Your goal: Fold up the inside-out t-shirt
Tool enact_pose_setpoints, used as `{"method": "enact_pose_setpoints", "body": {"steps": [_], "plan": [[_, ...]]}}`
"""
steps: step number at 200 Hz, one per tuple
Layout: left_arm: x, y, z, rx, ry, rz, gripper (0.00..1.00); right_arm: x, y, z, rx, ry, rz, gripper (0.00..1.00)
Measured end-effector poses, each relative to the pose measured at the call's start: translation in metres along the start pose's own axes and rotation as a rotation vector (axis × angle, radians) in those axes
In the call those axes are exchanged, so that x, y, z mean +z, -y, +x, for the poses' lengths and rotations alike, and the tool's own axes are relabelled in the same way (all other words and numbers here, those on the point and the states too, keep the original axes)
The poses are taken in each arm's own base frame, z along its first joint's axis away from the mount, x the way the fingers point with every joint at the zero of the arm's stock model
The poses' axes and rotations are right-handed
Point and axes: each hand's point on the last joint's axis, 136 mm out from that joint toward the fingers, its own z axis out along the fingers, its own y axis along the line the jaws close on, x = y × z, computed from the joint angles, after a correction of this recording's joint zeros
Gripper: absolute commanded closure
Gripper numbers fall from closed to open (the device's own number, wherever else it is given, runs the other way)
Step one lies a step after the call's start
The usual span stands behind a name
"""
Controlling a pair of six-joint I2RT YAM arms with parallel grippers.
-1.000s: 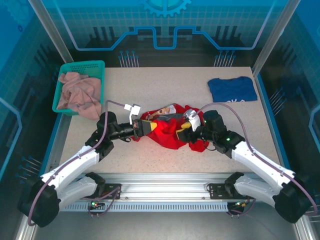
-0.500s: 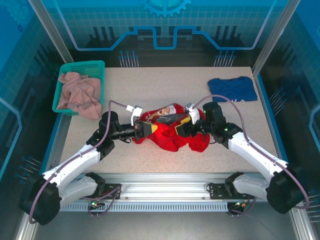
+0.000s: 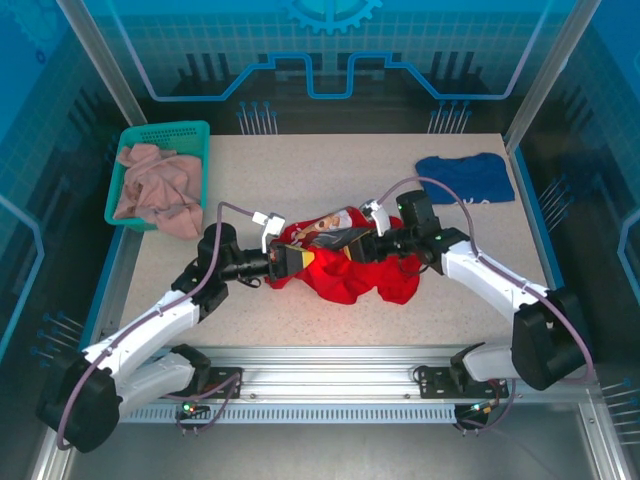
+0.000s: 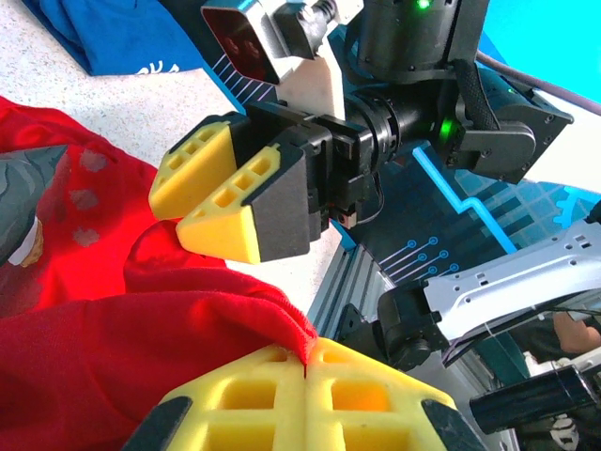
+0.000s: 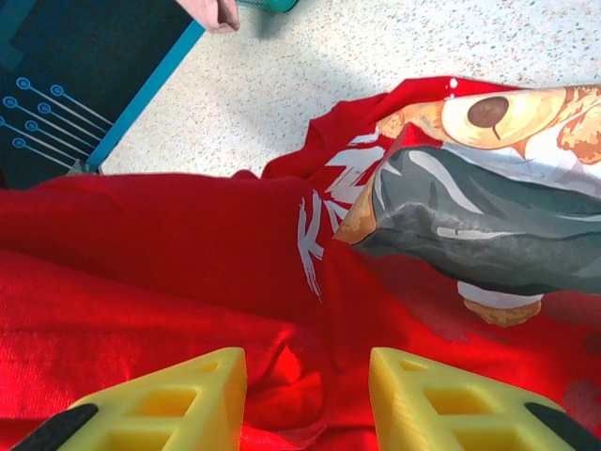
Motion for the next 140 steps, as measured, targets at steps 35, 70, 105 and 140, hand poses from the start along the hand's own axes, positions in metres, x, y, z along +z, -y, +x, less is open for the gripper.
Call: {"method": "enact_pose_setpoints", "body": {"steps": [35,70,105,140], "plan": [[-0.0001,-0.0001,0.0003,0.010,-0.001,-0.001,1.00,0.0028,0.0025,-0.0011,0.006,-0.005,0.003,0.68],[-0.0010,0.0009,0.0005,0.010,-0.001,-0.001,1.00,0.0054,0.0050,0.0023,0.019,-0.019,0.005,0.72],[-0.0012,0.0007,0.0010,0.012,-0.003,-0.002,1.00,0.0054,0.0052,0.0035,0.022,-0.023,0.005,0.72],[-0.0019,0.0014,0.0013,0.011,-0.003,-0.003,1.00,0.0049,0.0060,0.0034,0.029,-0.022,0.006,0.67]]}}
